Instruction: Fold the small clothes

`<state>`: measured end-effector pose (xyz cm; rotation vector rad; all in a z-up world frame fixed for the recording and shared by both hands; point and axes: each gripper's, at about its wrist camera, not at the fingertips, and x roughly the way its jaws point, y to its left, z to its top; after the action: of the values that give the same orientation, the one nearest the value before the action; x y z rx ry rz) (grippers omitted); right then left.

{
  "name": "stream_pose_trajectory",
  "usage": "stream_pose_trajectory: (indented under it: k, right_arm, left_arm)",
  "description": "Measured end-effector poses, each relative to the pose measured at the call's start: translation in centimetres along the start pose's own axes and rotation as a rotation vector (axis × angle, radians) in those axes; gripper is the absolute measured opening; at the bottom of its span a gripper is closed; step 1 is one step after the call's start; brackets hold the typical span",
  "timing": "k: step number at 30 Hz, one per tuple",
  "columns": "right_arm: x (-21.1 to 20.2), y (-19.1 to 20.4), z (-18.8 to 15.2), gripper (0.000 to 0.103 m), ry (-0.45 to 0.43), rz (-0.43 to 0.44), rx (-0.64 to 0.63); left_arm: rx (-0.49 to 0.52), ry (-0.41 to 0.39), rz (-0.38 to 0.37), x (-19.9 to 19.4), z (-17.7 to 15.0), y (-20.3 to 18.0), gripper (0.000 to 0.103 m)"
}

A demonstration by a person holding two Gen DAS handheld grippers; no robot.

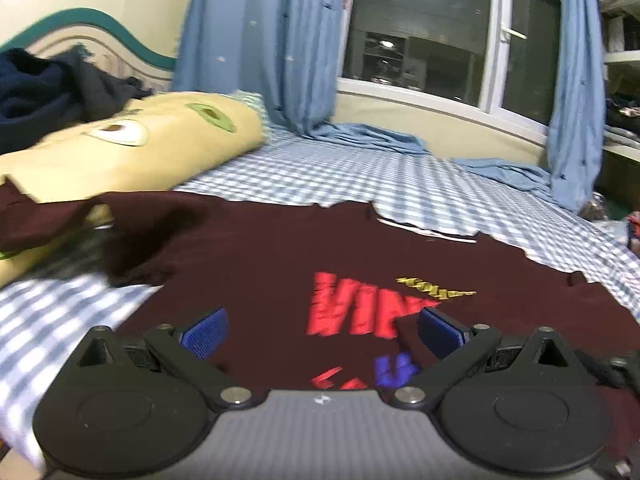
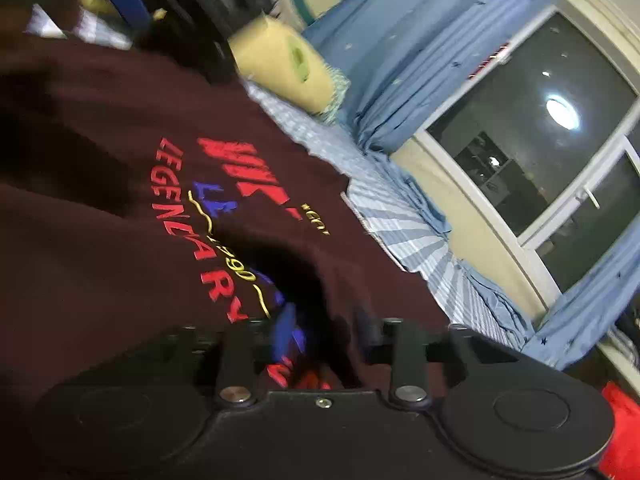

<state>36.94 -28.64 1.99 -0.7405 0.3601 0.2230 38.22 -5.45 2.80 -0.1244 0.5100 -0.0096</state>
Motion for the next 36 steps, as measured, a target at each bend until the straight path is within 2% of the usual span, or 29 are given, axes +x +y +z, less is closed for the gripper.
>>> stream_pose_trajectory:
  k: [3,7,11,13,15,17,19,21,24,27,29,30,32,34,36]
  right_arm:
    - [-1.6,-2.5,-2.0,0.068,0.0,-0.06,0.073]
    - [-2.8,-6.4,-5.3,0.085,0.079,-0.189,0.2]
    - [-1.2,-9.8,-9.3,0.087,0.216,-0.288,0.296]
    - [-0.2,-11.3,-10.8,0.081,0.26,-0.293,0.368]
    - [1.5,-12.7,-11.8,0.078,0.254,-0.284,0.448]
    - [1.6,-13.5,-12.4,0.067,0.243,-0.291,0.514]
    - [2.6,-13.8,-12.6,0.022,0.266,-0.325,0.539]
    - [2.6,-14.3,-13.0,0.008,0.277,-0.34,0.589]
    - [1.9,-15.2,-14.0,0.007,0.283,-0.344,0.651]
    - [2.5,-14.5,-14.4,0.006,0.346,-0.303,0.641]
    - [2.4,-14.1,-13.8,0.008,0.338,-0.311,0.596]
    - [2.2,-14.1,-13.7,0.013,0.337,-0.312,0.595]
    - [1.1,-14.2,-13.9,0.029,0.334,-0.31,0.633]
    - [-0.5,-14.5,-14.3,0.05,0.308,-0.305,0.675]
    - [-2.1,-14.8,-14.3,0.061,0.274,-0.306,0.694]
  left_arm:
    - [0.035,0.019,-0.032,2.1,0.3,-2.2,0.102]
    - [0.123,0.069,-0.06,4.7,-1.0,-5.3,0.102]
    - [0.266,0.087,-0.045,5.8,-3.2,-7.6,0.102]
    - [0.29,0.101,-0.033,6.1,-3.6,-8.0,0.102]
    - [0.273,0.131,-0.032,6.5,-3.6,-7.8,0.102]
    - [0.242,0.157,-0.035,6.9,-3.6,-7.3,0.103]
    - [0.213,0.169,-0.048,7.1,-3.6,-6.7,0.103]
    - [0.198,0.177,-0.057,7.2,-3.7,-6.4,0.103]
    - [0.2,0.178,-0.058,7.2,-3.7,-6.3,0.103]
    - [0.209,0.177,-0.051,7.2,-3.7,-6.5,0.103]
    - [0.205,0.178,-0.053,7.2,-3.7,-6.4,0.103]
    - [0.199,0.179,-0.055,7.2,-3.7,-6.4,0.103]
    - [0.184,0.181,-0.062,7.2,-3.7,-6.1,0.103]
    - [0.176,0.18,-0.065,7.2,-3.7,-6.0,0.103]
    - [0.176,0.179,-0.065,7.2,-3.7,-6.0,0.103]
